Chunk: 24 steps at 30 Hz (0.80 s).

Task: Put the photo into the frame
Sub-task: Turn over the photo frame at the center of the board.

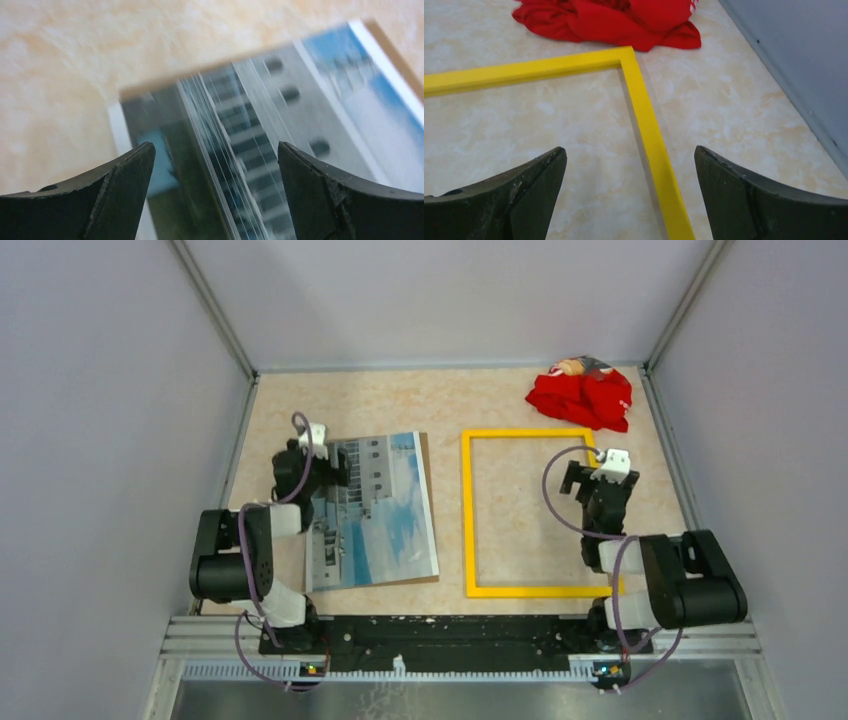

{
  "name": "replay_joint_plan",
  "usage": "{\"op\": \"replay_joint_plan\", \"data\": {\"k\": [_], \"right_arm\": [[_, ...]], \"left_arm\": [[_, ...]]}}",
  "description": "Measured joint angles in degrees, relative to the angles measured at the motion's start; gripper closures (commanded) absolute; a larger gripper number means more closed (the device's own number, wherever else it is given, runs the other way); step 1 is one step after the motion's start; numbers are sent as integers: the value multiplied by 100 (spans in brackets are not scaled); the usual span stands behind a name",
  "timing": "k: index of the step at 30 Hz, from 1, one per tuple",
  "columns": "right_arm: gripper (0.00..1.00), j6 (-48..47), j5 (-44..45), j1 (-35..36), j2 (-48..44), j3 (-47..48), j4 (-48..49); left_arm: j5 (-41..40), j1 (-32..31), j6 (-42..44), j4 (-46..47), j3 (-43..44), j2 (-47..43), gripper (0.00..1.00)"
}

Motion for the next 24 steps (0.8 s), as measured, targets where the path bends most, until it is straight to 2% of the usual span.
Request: {"op": "replay_joint_plan", "data": {"k": [2,5,9,13,15,18,21,24], "right_arm": [[1,-9,129,114,-466,293,-894],[1,317,87,214,-1233,1294,-2490],[1,1622,-485,122,-2061,2328,-3622],[1,2782,-1554,52,-2514,2601,-4164],[1,2966,-1788,308,-2409,2715,-4625],[4,2903,-1244,1449,-1554,3574,-5991],[9,2822,-713,2531,-758,4155,-6745],[13,2824,-238,3233,-195,4437,-7316]], "left_arm": [[-79,44,4,-1215,1019,-63,1],[-92,138,17,-2559,2422,-168,1],[160,306,-37,-3689,3198,-479,1],[586,466,-234,-4649,3491,-555,1],[763,509,-334,-5106,3558,-551,1],[1001,511,-385,-5633,3620,-551,1],[1097,511,-358,-6054,3692,-551,1],[1093,511,-302,-6443,3812,-553,1]]}}
